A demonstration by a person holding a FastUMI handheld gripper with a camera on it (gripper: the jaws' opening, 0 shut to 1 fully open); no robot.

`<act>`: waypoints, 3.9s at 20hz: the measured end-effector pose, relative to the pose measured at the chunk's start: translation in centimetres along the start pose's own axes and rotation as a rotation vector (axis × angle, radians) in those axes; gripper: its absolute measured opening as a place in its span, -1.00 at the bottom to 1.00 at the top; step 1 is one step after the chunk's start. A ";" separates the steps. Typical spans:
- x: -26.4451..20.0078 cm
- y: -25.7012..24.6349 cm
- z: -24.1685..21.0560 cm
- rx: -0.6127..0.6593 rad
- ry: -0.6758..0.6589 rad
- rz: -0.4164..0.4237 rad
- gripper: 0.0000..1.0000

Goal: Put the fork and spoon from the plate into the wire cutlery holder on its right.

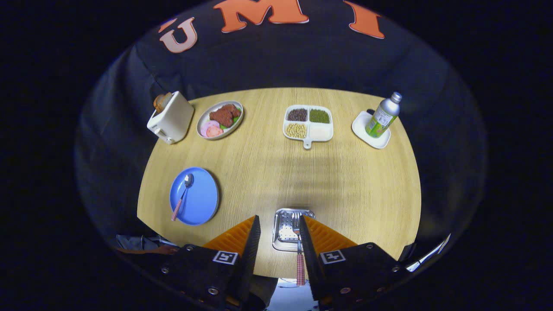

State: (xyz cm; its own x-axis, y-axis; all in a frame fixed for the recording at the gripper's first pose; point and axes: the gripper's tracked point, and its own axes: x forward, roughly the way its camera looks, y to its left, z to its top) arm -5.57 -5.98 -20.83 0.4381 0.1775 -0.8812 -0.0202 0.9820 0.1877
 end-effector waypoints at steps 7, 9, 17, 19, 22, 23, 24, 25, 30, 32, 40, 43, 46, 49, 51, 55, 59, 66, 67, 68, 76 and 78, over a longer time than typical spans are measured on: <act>-4.7 6.0 5.6 -0.066 -0.445 -0.040 0.55; -5.0 8.2 5.8 -0.089 -0.508 -0.032 0.63; -6.8 14.6 9.0 -0.152 -0.813 -0.138 0.74; -6.8 16.6 9.7 -0.105 -0.854 -0.119 0.75; -6.6 18.4 10.3 -0.069 -0.892 -0.117 0.75; -6.4 19.1 10.4 -0.066 -0.896 -0.109 0.75; -5.9 20.1 10.3 -0.069 -0.890 -0.099 0.75; -5.0 21.0 10.1 -0.080 -0.869 -0.085 0.75; -0.2 25.7 8.4 -0.158 -0.706 0.007 0.77; 1.7 27.3 7.6 -0.169 -0.647 0.043 0.77; 10.1 29.6 0.5 -0.129 -0.229 0.113 0.78; 12.2 29.9 -4.2 -0.134 0.007 0.122 0.77; 14.9 30.6 -6.8 -0.139 0.149 0.106 0.71; 15.8 31.2 -8.6 -0.140 0.240 0.111 0.59; 16.6 31.1 -9.3 -0.140 0.289 0.101 0.52; 17.4 30.4 -11.0 -0.113 0.386 0.055 0.23; 17.6 30.2 -12.4 -0.101 0.432 0.040 -0.52; 16.7 29.5 -12.7 -0.097 0.442 0.094 -0.88; 16.4 29.2 -12.3 -0.097 0.427 0.100 -0.88; 16.1 28.7 -11.9 -0.092 0.414 0.101 -0.89; 9.7 20.8 -8.2 -0.007 0.314 0.034 -0.89; 7.6 17.9 -7.8 0.026 0.298 -0.001 -0.89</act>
State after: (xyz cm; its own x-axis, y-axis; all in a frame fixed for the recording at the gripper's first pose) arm -9.58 13.49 -27.55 0.1550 0.1917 -0.9691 0.0051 0.9808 0.1948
